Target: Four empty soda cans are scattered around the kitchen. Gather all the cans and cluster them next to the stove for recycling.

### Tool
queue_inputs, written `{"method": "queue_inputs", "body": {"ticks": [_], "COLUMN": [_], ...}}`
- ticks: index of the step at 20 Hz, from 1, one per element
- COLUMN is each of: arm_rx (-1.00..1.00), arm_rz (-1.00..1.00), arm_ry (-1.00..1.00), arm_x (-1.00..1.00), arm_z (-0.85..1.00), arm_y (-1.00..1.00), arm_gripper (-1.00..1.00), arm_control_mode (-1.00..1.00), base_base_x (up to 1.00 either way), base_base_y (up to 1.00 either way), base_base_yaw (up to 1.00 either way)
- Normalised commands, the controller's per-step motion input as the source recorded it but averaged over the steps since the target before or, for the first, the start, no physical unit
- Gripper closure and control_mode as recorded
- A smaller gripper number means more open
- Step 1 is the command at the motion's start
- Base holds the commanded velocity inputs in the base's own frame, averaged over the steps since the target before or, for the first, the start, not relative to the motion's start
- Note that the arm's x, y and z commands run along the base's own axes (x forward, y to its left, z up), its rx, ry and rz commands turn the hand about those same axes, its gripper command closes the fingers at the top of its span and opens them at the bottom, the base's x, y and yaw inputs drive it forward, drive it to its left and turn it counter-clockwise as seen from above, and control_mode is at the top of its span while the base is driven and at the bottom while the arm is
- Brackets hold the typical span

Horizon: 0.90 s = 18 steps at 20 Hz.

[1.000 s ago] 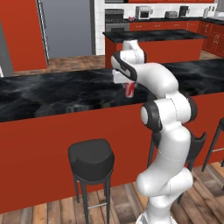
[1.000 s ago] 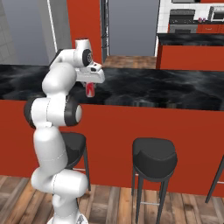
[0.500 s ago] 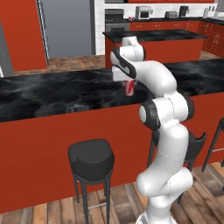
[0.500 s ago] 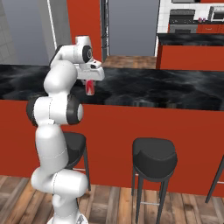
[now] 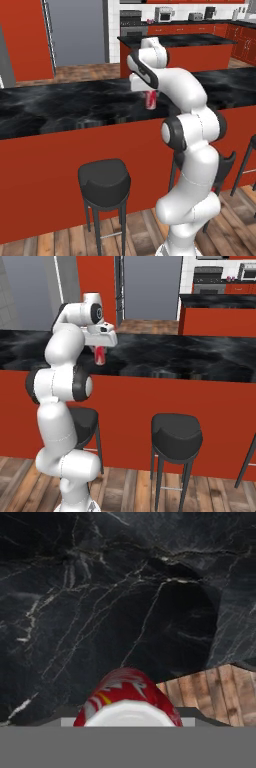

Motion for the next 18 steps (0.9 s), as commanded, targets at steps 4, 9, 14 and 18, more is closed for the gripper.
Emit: {"method": "queue_inputs", "body": {"ticks": [4,9,14,18], "arm_rx": [0.00,0.00,0.00,0.00], "arm_rz": [-0.04,-0.05,-0.06,-0.06], "arm_ry": [0.00,0.00,0.03,0.10], "arm_x": [-0.45,-0.42,-0.38,-0.34], "arm_z": [0.00,0.01,0.02,0.01], "arm_y": [0.00,-0.01,-0.01,0.00], "arm_gripper": [1.00,1.00,1.00,1.00], "arm_control_mode": [-1.00,-1.00,-1.00,-1.00], "base_base_x": [0.00,0.00,0.00,0.00], "base_base_y": [0.00,0.00,0.00,0.00], "base_base_yaw": [0.00,0.00,0.00,0.00]}}
